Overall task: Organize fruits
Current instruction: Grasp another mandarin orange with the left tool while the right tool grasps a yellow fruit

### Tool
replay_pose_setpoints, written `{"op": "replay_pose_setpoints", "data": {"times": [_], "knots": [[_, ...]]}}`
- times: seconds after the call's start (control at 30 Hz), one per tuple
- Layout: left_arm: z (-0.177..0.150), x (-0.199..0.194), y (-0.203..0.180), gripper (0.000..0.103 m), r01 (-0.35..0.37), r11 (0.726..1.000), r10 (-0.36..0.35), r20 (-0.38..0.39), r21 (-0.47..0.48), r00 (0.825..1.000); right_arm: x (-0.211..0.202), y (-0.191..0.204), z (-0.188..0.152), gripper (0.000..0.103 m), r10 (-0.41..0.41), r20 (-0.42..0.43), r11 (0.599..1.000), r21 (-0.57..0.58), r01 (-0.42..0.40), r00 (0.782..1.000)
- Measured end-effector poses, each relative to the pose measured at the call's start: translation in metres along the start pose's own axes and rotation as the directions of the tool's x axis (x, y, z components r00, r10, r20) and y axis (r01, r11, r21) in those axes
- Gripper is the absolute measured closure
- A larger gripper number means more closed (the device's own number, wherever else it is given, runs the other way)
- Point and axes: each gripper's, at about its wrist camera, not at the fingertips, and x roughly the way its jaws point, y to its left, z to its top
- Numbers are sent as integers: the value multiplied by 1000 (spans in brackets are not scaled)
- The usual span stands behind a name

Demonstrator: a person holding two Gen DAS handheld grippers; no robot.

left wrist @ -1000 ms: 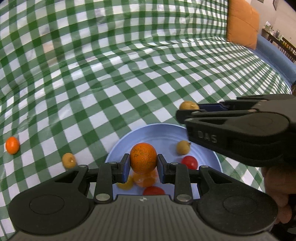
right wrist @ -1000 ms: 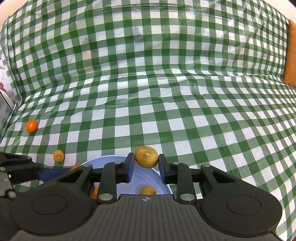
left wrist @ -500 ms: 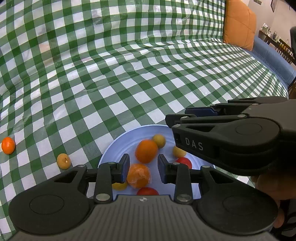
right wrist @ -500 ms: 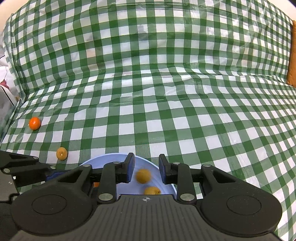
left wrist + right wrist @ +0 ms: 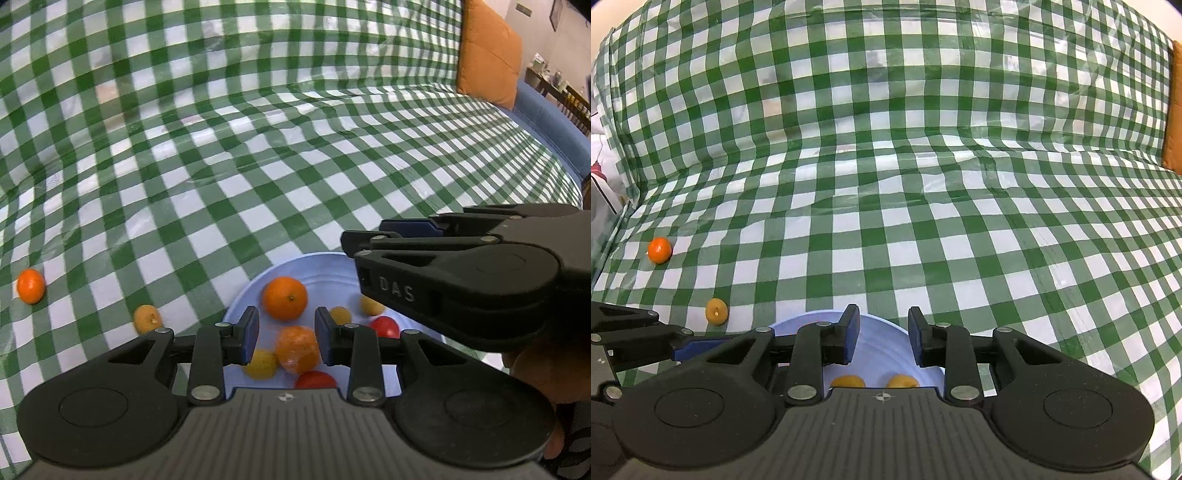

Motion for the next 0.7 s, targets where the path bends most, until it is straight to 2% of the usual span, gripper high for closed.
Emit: {"op": "replay_pose_setpoints", "data": {"times": [0.23,0.3,0.37,0.53,0.6,0.7], "knots": [[3,-10,50,67,-77,991,80,23,-112,997,3,18,5,72,24,39,1000,10,-25,999],[3,-16,73,70,-106,981,113,35,-161,993,4,26,7,72,37,41,999,12,-37,998],[2,-21,96,79,-134,968,147,45,-210,988,3,35,9,72,65,65,998,11,-66,996],[-6,-32,167,86,-216,897,252,45,-385,967,5,64,8,75,147,104,989,-47,-143,984],[-11,-32,189,86,-223,871,270,45,-438,962,10,77,6,78,178,85,982,-80,-171,980],[-17,-26,212,86,-235,838,286,30,-492,958,17,91,2,78,216,78,972,-108,-207,973]]}}
